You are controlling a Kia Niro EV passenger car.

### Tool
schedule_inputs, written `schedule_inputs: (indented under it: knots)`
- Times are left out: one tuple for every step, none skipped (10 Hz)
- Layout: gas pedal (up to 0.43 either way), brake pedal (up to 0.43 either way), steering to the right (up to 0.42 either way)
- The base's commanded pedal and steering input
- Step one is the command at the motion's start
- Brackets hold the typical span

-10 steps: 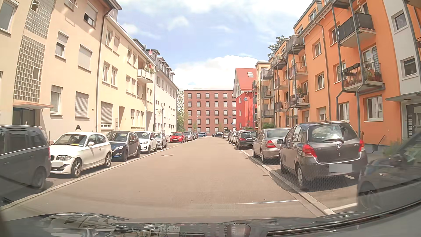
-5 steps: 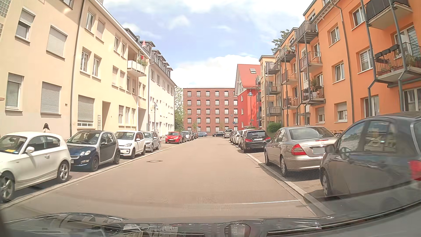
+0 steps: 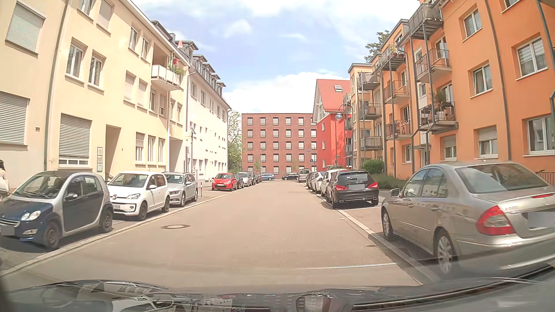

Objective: Follow the waypoints while adhering to traffic rules and regulations

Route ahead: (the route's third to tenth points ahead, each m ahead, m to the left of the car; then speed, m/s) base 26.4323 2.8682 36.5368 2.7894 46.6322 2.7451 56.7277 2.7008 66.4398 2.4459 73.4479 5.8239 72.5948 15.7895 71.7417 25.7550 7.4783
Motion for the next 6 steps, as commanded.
schedule_inputs:
  knots:
    - [0.067,0.0,-0.005]
    - [0.059,0.0,-0.004]
    - [0.059,0.0,-0.003]
    - [0.047,0.0,-0.002]
    - [0.039,0.0,-0.002]
    - [0.039,0.0,-0.001]
